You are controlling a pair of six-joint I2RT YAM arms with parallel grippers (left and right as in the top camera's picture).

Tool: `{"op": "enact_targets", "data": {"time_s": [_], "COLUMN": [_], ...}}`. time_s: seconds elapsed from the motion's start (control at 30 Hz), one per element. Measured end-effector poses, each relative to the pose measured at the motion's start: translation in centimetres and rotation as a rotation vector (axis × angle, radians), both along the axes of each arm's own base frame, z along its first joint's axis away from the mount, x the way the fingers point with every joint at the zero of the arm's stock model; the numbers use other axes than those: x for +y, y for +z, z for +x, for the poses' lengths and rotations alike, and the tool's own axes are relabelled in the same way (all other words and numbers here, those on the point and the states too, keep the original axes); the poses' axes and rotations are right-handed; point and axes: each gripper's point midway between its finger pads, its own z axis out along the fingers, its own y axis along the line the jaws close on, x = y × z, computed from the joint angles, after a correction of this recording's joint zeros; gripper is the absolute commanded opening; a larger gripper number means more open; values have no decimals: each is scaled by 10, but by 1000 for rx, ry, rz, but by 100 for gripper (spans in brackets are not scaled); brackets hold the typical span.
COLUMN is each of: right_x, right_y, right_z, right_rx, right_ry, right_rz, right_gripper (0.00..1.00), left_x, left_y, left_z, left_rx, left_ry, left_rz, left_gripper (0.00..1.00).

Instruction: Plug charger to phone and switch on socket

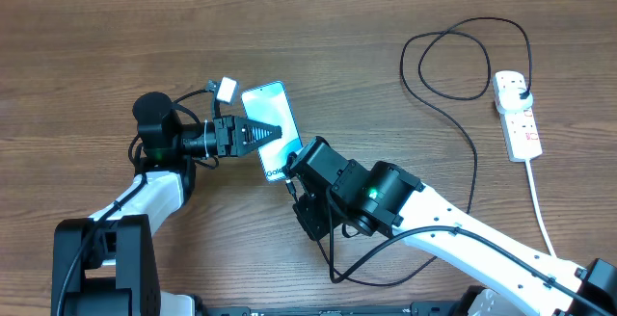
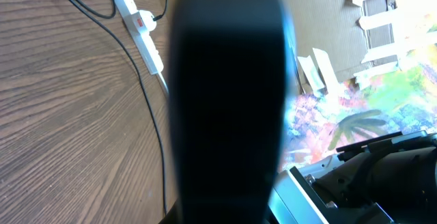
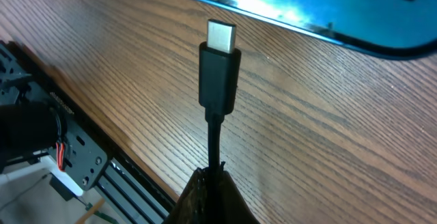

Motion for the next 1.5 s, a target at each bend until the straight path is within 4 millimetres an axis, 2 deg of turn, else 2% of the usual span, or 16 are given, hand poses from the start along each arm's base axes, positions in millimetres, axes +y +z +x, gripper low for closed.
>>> {"op": "enact_targets", "data": {"time_s": [0.53,1.37,1.5], "right_x": [-2,3,2], "right_y": [-1,2,1], "right_z": [4,6,6], "right_rx": [1,-6,-6], "right_ry": [-60,-61,-60], "right_rz": [-8,13,11], "right_gripper": [4,4,11], "left_x": [0,0,1], "left_y": [0,0,0], "left_z": [0,0,1], "left_rx": [-3,-49,-49], "left_ry": [0,-1,8], "left_rz": [0,4,5], "left_gripper": [4,4,4]}}
